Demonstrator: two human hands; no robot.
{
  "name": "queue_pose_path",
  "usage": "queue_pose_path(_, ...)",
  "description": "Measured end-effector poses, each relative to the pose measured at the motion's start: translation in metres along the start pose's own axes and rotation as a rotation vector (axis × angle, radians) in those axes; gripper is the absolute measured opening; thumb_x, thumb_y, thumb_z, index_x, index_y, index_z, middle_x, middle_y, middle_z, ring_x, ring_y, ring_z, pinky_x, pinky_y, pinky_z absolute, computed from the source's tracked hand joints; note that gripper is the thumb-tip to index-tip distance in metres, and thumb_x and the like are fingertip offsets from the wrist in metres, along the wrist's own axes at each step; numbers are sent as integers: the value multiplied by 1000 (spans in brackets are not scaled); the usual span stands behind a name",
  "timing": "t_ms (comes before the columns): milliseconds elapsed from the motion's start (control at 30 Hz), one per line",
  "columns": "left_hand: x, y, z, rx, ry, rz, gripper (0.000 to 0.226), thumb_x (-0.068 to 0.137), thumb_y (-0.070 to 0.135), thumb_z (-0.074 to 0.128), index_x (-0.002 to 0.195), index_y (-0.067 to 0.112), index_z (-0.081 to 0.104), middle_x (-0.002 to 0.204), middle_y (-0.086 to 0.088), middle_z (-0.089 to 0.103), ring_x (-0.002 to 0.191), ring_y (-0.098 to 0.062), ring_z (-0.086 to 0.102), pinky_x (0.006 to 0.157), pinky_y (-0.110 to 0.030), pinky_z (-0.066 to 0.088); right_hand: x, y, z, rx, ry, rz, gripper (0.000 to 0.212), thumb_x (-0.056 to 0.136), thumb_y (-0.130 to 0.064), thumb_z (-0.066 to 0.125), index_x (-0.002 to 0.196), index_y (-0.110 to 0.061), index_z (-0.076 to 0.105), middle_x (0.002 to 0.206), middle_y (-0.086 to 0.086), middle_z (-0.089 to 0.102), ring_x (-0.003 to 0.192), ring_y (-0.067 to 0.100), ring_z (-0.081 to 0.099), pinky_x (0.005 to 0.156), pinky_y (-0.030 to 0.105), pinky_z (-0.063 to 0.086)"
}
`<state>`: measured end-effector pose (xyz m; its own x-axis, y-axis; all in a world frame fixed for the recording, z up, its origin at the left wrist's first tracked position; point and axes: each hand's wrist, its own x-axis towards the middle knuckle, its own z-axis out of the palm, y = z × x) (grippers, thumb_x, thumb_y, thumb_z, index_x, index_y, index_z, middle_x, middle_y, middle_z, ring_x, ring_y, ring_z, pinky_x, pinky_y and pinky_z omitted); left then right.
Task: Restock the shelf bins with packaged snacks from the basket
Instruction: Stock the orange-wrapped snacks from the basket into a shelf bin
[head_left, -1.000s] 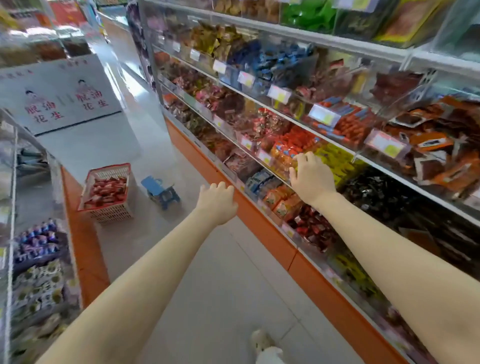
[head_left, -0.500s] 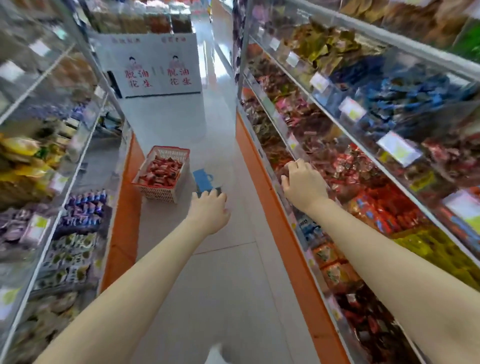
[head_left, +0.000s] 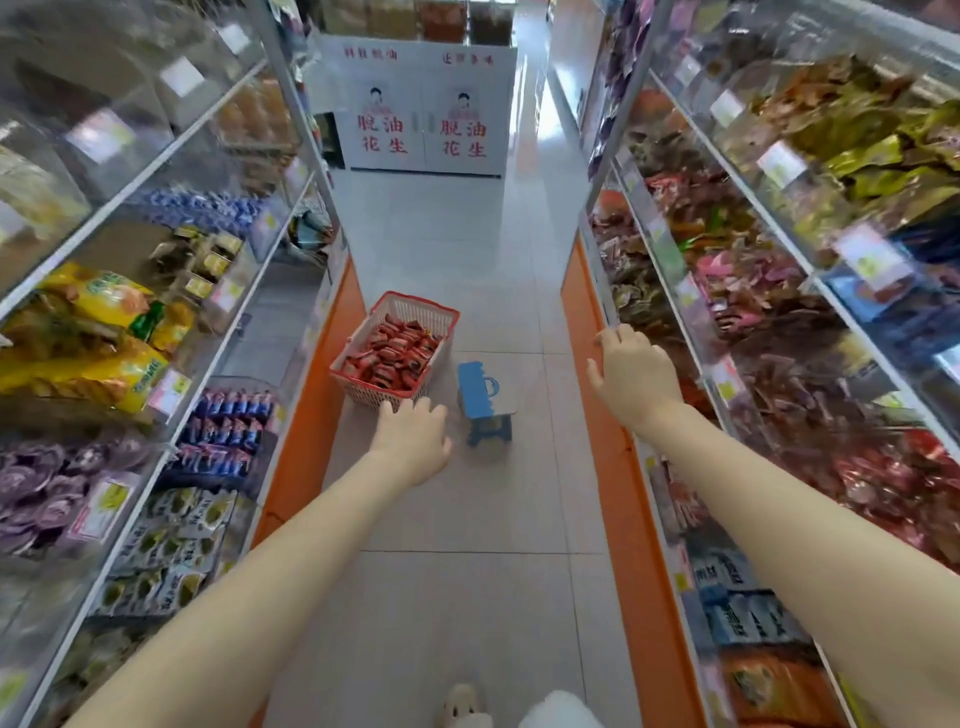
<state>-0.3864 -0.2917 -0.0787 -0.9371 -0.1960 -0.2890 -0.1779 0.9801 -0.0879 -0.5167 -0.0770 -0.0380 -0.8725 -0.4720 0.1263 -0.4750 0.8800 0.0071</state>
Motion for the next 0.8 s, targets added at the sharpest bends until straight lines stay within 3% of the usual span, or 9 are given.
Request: queue_pose_path(800, 335, 12, -51, -250, -120, -258, 39, 96, 32, 38, 130, 14, 46, 131, -9, 47, 122, -28, 44, 101, -43, 30, 398, 95, 69, 0, -129, -272, 34, 96, -24, 44, 126, -9, 51, 124, 10, 52, 112, 27, 50, 89, 34, 40)
